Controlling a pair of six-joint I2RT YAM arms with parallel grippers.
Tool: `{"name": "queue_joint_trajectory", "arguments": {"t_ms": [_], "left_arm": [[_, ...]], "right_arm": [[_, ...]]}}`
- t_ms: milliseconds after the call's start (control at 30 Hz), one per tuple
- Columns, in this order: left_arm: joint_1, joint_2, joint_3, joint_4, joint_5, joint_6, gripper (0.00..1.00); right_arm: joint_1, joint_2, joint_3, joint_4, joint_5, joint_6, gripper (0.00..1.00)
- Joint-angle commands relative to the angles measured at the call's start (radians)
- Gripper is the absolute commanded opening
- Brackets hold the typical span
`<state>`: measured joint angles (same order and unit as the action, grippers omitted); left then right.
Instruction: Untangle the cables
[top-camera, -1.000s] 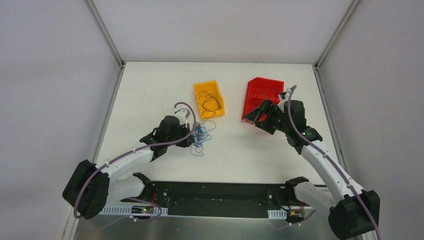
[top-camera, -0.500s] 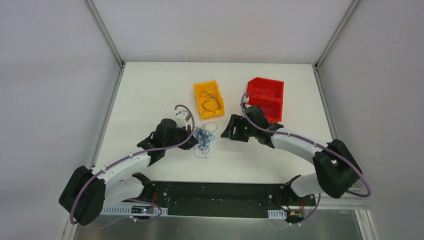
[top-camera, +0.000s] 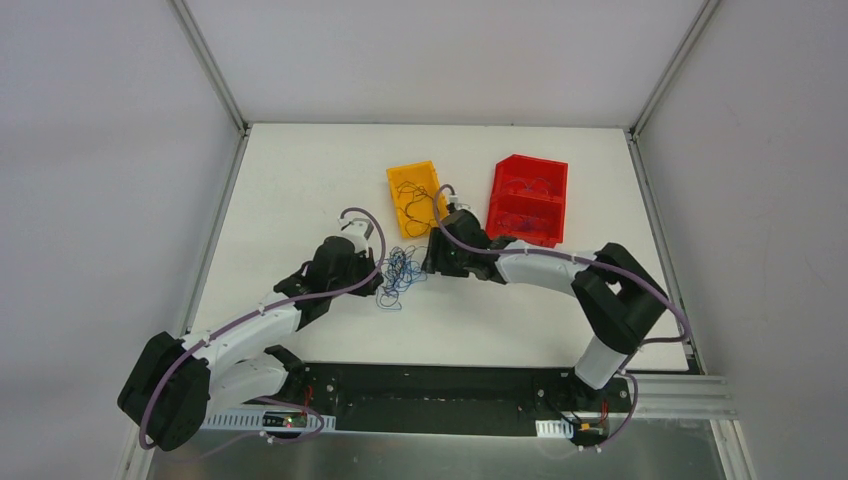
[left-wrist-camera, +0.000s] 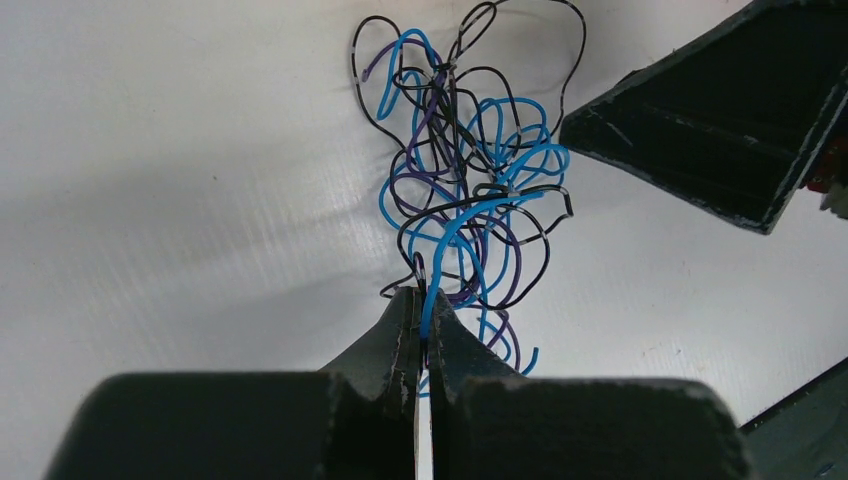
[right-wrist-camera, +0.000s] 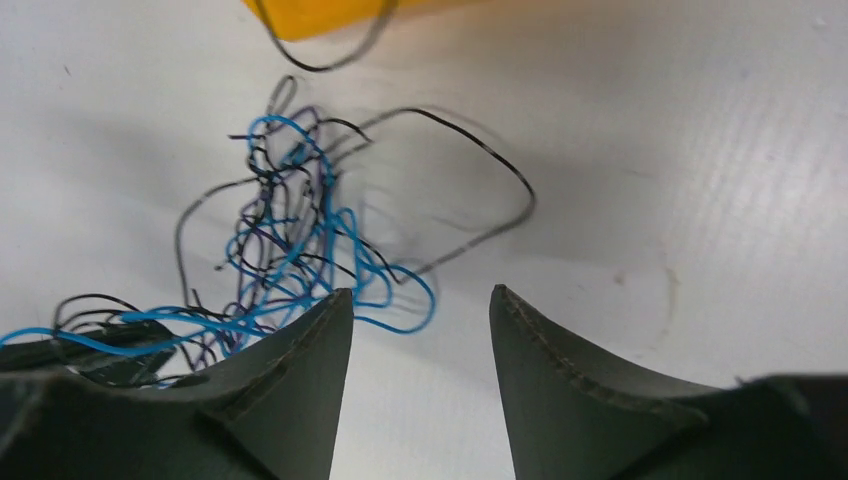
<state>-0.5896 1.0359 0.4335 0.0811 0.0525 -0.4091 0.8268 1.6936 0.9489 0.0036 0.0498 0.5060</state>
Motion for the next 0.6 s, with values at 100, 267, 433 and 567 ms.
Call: {"name": "queue_joint_trajectory", "arguments": {"t_ms": [100, 267, 433, 567], "left_arm": [[-0.006, -0.021, 0.030, -0.005, -0.028, -0.013, 0.00], [-0.006, -0.008, 0.039, -0.007, -0.028, -0.013, 0.00], [-0.006, 0.005, 0.045, -0.009, -0.031, -0.013, 0.00], [-0.006, 0.003, 0.044, -0.013, -0.039, -0.014, 0.00]], "right_arm": [[0.099, 0.095, 0.150, -0.116, 0.224, -0.020, 0.52], [0.125, 0.133, 0.185, -0.168, 0.272, -0.033, 0.45], [0.136, 0.141, 0.174, -0.164, 0.282, -0.031, 0.37], [0.136, 0.130, 0.162, -0.164, 0.278, -0.023, 0.19]]}}
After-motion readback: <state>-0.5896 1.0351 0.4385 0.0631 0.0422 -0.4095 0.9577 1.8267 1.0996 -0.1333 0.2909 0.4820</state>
